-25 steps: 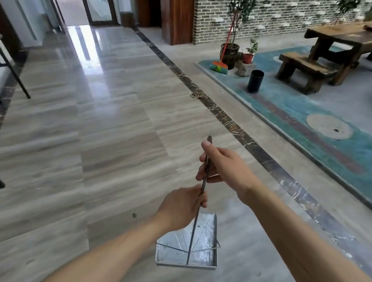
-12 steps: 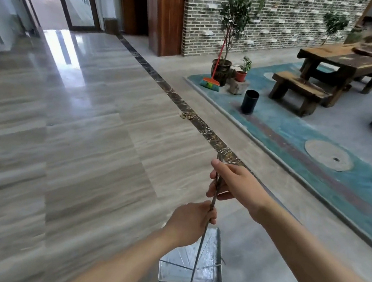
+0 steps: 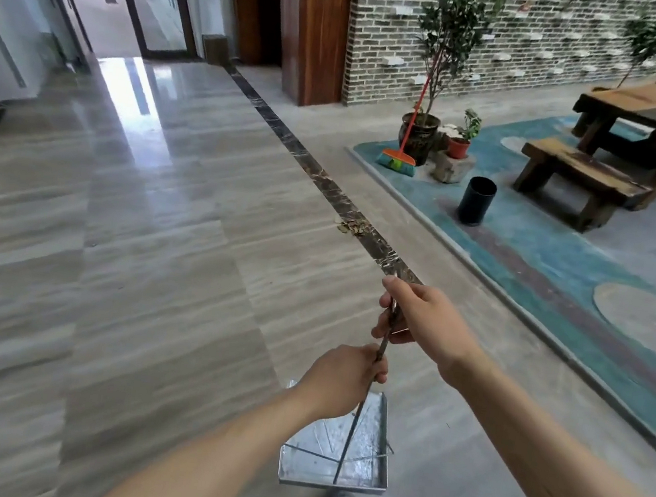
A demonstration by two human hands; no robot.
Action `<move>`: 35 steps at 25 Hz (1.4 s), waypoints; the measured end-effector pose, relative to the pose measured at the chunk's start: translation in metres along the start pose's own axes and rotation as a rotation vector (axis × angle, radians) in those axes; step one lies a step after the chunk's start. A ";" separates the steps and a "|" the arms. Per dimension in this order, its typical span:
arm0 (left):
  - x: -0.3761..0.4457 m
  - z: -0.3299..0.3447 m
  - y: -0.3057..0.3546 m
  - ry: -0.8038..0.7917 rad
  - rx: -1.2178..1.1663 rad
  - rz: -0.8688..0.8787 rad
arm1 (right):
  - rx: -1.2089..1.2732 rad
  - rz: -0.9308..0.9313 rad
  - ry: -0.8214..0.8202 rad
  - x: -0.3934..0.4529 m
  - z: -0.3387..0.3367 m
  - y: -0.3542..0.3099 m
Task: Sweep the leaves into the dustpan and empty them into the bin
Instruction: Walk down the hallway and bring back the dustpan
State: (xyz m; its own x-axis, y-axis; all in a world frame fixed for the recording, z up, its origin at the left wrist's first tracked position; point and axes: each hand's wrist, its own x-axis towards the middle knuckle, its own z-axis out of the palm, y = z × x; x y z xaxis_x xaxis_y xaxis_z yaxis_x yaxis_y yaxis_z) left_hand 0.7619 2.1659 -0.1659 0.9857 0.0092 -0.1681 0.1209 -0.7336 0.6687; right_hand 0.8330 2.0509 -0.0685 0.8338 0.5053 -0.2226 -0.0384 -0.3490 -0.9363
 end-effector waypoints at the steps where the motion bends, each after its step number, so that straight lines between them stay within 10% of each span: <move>1: 0.025 -0.011 -0.007 0.007 -0.013 -0.005 | 0.004 -0.001 -0.002 0.029 -0.004 -0.004; 16: 0.358 -0.177 -0.104 0.074 0.030 -0.091 | -0.010 -0.011 -0.090 0.410 -0.044 -0.079; 35: 0.809 -0.364 -0.276 -0.141 0.029 -0.080 | -0.077 0.194 0.228 0.899 -0.047 -0.101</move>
State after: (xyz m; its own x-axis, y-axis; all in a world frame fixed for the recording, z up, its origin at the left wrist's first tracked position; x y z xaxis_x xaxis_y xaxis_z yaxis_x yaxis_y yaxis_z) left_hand 1.5683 2.6230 -0.2225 0.9468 -0.0254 -0.3210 0.1928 -0.7537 0.6284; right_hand 1.6125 2.5036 -0.1616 0.9174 0.2365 -0.3200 -0.1741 -0.4845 -0.8573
